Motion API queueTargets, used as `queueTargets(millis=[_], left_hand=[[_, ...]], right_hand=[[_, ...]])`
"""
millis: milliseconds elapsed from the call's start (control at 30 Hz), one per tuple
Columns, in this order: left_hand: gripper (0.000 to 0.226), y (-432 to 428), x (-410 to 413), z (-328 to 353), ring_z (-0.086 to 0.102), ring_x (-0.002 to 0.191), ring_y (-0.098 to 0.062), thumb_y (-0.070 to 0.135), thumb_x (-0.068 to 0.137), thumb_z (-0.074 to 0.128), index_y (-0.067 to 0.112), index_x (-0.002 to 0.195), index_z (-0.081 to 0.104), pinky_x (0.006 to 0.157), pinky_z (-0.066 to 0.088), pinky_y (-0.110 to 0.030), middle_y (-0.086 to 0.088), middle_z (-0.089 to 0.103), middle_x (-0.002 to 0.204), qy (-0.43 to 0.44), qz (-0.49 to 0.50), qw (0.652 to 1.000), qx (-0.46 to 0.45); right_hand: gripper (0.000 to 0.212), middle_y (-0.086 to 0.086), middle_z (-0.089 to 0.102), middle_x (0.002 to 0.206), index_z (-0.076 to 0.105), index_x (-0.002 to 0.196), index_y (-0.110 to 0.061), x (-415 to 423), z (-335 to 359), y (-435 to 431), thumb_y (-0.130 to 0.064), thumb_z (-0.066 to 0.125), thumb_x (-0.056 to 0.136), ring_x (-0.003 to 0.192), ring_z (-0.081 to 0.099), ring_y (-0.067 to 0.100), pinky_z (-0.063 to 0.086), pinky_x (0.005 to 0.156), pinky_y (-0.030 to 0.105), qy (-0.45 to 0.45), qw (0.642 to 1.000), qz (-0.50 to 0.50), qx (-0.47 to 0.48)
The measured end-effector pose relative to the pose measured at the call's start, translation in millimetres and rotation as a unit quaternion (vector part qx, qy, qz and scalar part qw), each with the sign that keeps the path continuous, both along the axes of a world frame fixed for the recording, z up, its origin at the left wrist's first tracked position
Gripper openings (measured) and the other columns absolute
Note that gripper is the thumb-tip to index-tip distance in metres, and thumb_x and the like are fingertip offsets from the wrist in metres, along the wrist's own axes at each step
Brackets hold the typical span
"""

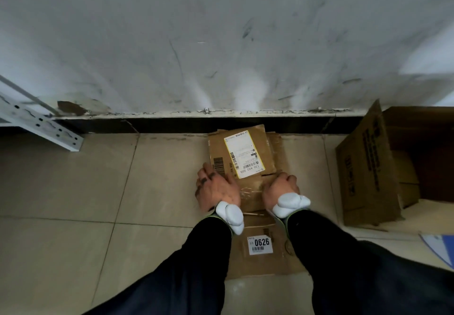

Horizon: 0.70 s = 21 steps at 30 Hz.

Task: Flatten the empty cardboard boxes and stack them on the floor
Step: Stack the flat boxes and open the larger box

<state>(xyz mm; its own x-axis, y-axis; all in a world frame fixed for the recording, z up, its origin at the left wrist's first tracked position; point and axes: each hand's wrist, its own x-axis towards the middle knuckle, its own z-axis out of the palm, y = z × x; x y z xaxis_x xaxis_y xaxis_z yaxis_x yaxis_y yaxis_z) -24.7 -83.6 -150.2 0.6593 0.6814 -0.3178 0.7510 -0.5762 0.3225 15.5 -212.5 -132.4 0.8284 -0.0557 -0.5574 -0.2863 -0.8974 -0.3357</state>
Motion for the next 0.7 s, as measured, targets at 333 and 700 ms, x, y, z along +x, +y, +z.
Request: queueTargets(millis=[333,700], left_hand=[[0.065,-60.2,46.5,82.0,0.036,0.142,-0.034,0.043,0.098,0.046,0.015,0.154,0.030,0.113,0.036,-0.045,-0.009,0.030,0.158,-0.065,-0.153,0.986,0.027],[0.074,-206.8,94.2,160.0,0.054,0.126,-0.040,0.063,0.092,0.052,0.005,0.137,0.049,0.099,0.043,-0.038,-0.023,0.059,0.134,-0.075,-0.189,0.955,-0.216]], right_hand=[[0.052,0.023,0.044,0.137,0.039,0.135,0.004,28.3,87.4,-32.6,-0.035,0.045,0.101,0.125,0.048,0.037,0.040,0.100,0.036,-0.062,0.995,0.072,0.039],[0.026,0.010,0.054,0.117,0.061,0.111,-0.013,46.8,175.2,-170.2,-0.011,0.051,0.086,0.098,0.059,0.036,0.050,0.079,0.038,-0.356,0.932,-0.013,0.065]])
